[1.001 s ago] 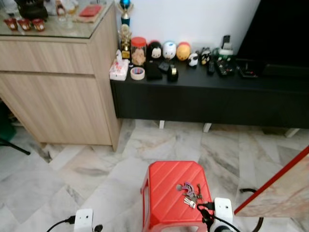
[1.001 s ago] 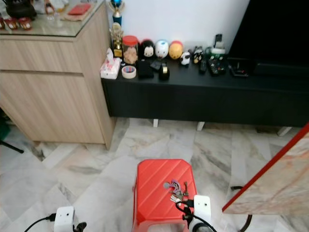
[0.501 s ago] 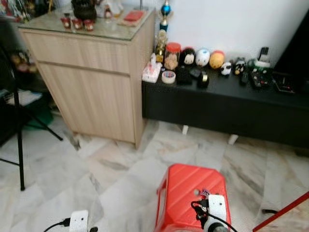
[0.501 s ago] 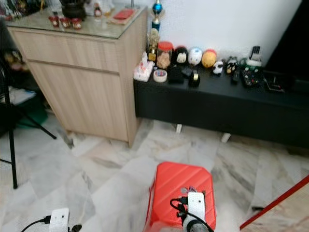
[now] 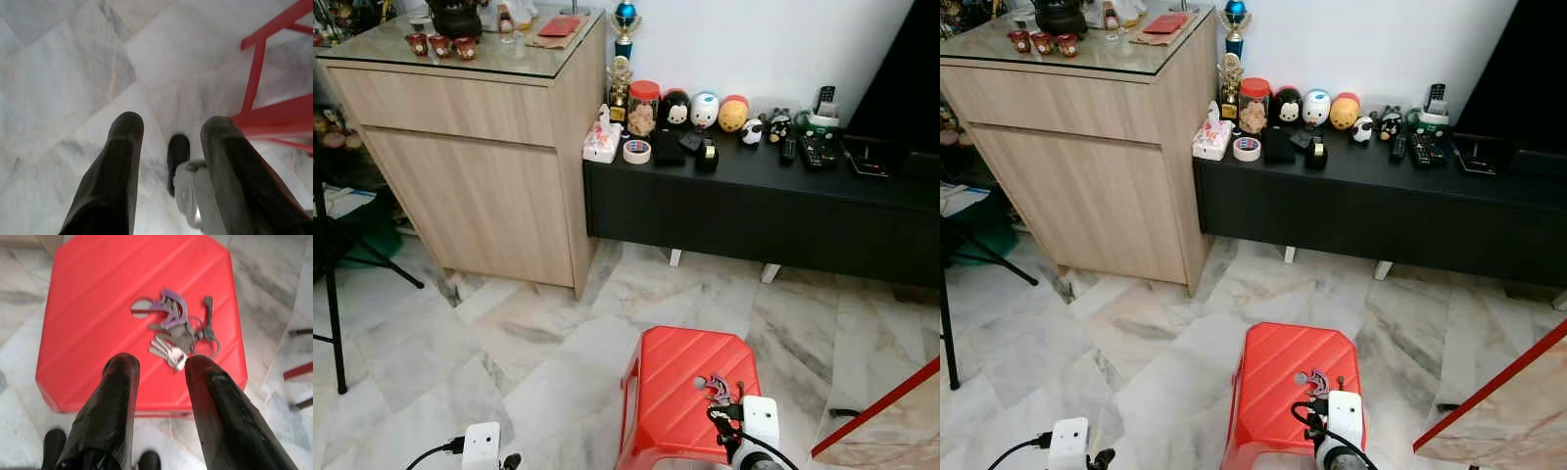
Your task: Hang keys on a hook
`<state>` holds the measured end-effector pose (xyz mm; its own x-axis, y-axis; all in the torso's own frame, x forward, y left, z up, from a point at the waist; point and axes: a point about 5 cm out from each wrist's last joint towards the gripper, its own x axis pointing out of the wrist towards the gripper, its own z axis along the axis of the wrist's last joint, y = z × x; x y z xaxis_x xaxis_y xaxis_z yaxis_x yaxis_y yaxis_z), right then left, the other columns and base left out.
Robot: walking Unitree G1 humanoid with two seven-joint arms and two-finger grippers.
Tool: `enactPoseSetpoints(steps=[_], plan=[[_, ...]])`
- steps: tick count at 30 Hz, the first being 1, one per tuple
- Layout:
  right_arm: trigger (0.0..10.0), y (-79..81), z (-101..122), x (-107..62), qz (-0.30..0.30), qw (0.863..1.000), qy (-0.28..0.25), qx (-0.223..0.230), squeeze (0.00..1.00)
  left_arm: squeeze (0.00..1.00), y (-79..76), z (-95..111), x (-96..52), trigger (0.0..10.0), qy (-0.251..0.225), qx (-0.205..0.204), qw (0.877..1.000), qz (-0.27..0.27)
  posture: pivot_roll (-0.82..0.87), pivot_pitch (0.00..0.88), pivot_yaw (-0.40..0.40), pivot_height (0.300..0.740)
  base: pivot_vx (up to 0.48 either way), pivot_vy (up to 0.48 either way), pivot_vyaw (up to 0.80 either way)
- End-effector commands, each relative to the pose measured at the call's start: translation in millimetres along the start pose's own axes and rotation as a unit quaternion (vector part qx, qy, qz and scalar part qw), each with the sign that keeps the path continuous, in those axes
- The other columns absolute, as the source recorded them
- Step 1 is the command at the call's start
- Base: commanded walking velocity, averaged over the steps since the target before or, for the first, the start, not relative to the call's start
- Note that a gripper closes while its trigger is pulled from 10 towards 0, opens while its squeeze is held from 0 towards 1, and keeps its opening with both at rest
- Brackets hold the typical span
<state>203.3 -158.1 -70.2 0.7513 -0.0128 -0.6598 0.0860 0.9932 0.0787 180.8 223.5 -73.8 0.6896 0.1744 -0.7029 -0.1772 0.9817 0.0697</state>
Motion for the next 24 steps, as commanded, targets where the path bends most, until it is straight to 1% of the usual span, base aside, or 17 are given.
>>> enactPoseSetpoints(steps=[1, 3, 4, 7, 8, 9, 12, 13, 14, 15, 17, 20, 21, 24], plan=[[10.0, -1.9, 10.6, 2.1, -0.005, 1.000, -0.027, 0.002, 0.00, 0.00, -0.7, 10.6, 2.0, 10.0, -0.027, 0.001, 1.000, -0.004, 0.07, 0.048, -0.082, 0.740, 0.000, 0.000, 0.00], [10.0, -2.4, 17.1, 3.2, -0.006, 0.999, -0.044, -0.005, 0.00, 0.00, 0.5, 23.1, 3.9, 10.0, -0.058, 0.002, 0.998, -0.009, 0.07, 0.049, -0.082, 0.740, 0.000, 0.000, 0.00], [10.0, -3.2, 22.0, 4.0, -0.009, 0.998, -0.056, -0.005, 0.00, 0.00, 1.1, 33.3, 5.1, 10.0, -0.082, 0.003, 0.997, -0.012, 0.07, 0.048, -0.083, 0.740, 0.000, 0.000, 0.00], [10.0, -5.9, 36.6, 5.4, -0.015, 0.995, -0.094, -0.007, 0.00, 0.00, 2.3, 62.4, 6.7, 10.0, -0.151, 0.003, 0.988, -0.020, 0.08, 0.048, -0.085, 0.740, 0.000, 0.000, 0.00], [10.0, -6.1, 39.9, 5.6, -0.015, 0.994, -0.103, -0.009, 0.00, 0.00, 2.6, 68.9, 6.6, 10.0, -0.166, 0.004, 0.986, -0.021, 0.07, 0.048, -0.086, 0.740, 0.000, 0.000, 0.00], [10.0, -6.8, 46.3, 5.8, -0.016, 0.992, -0.122, -0.011, 0.00, 0.00, 2.6, 83.1, 5.6, 10.0, -0.203, 0.004, 0.979, -0.025, 0.07, 0.047, -0.088, 0.740, 0.000, 0.000, 0.00], [10.0, -6.9, 57.9, 5.3, -0.015, 0.987, -0.157, -0.011, 0.00, 0.00, -0.5, 103.7, 0.7, 10.0, -0.265, 0.009, 0.964, -0.037, 0.07, 0.041, -0.091, 0.740, 0.000, 0.000, 0.00], [10.0, -7.1, 60.3, 5.0, -0.016, 0.986, -0.165, -0.009, 0.00, 0.00, -1.5, 106.3, -0.8, 10.0, -0.276, 0.012, 0.960, -0.040, 0.07, 0.041, -0.091, 0.740, 0.000, 0.000, 0.00], [10.0, -7.4, 66.7, 3.4, -0.017, 0.982, -0.189, -0.009, 0.00, 0.00, -3.6, 109.2, -4.3, 10.0, -0.295, 0.012, 0.954, -0.047, 0.06, 0.039, -0.095, 0.740, 0.000, 0.000, 0.00], [10.0, -7.5, 68.1, 3.0, -0.017, 0.981, -0.195, -0.009, 0.00, 0.00, -4.1, 109.6, -5.0, 10.0, -0.299, 0.012, 0.953, -0.049, 0.06, 0.039, -0.095, 0.740, 0.000, 0.000, 0.00], [10.0, -9.4, 77.3, -0.5, -0.019, 0.973, -0.229, -0.009, 0.00, 0.00, -5.1, 108.9, -11.3, 10.0, -0.319, 0.019, 0.946, -0.052, 0.07, 0.037, -0.096, 0.740, 0.000, 0.000, 0.00], [10.0, -9.8, 86.7, -5.8, -0.014, 0.964, -0.265, -0.012, 0.00, 0.00, -8.2, 104.2, -21.3, 10.0, -0.339, 0.052, 0.936, -0.077, 0.06, 0.031, -0.097, 0.740, 0.000, 0.000, 0.00], [10.0, -10.3, 90.8, -8.6, -0.010, 0.960, -0.280, -0.019, 0.00, 0.00, -8.0, 103.0, -25.0, 10.0, -0.345, 0.056, 0.933, -0.082, 0.05, 0.028, -0.097, 0.740, 0.000, 0.000, 0.00], [10.0, -10.5, 96.8, -16.1, 0.003, 0.951, -0.308, -0.037, 0.00, 0.00, -9.1, 100.2, -30.7, 10.0, -0.348, 0.057, 0.931, -0.095, 0.06, 0.025, -0.100, 0.740, 0.000, 0.000, 0.00]])
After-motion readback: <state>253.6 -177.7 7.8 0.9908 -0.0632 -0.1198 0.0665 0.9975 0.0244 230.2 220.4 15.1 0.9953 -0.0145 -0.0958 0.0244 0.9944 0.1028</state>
